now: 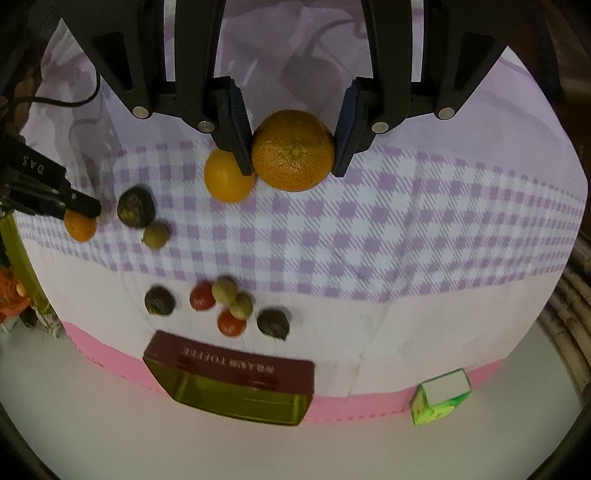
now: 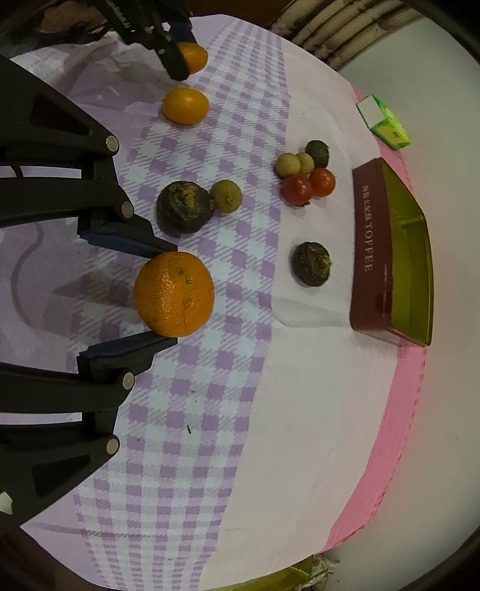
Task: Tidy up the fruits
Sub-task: 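Lift both held oranges and carry them toward the red TOFFEE tin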
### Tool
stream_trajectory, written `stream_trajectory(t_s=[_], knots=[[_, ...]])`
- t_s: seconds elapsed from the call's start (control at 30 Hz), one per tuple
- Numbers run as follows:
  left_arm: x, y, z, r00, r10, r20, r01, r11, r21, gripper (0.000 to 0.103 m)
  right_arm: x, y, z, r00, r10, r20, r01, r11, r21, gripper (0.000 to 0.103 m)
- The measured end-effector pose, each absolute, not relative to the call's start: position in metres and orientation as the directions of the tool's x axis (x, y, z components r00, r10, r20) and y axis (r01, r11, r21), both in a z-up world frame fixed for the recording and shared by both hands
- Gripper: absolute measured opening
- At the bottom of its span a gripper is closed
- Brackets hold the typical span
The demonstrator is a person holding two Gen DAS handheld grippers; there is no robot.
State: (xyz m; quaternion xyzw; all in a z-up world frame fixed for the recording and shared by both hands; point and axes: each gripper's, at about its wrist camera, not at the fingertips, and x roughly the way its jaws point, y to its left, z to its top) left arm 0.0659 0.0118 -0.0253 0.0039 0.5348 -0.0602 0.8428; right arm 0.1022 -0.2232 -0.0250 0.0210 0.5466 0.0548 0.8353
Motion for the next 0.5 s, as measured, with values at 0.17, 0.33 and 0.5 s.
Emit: stream_trajectory(t_s=[0.17, 0.33, 0.5], knots=[[0.080, 0.015, -0.015, 0.447, -0.102, -0.889, 0.108, 0.992, -0.060, 0.043, 0.106, -0.227, -0.020, 0.405, 0.109, -0.908, -0.058, 0.994, 0.094, 0.037], [0.098, 0.014, -0.011, 0.463, -0.111, -0.879, 0.116, 0.991, -0.064, 0.043, 0.111, -0.226, -0.018, 0.405, 0.097, -0.909, -0.055, 0.995, 0.081, 0.037], [0.116, 0.022, -0.006, 0.474, -0.132, -0.870, 0.099, 0.990, -0.097, 0.043, 0.121, -0.223, -0.014, 0.406, 0.087, -0.910, -0.062, 0.996, 0.068, 0.037]])
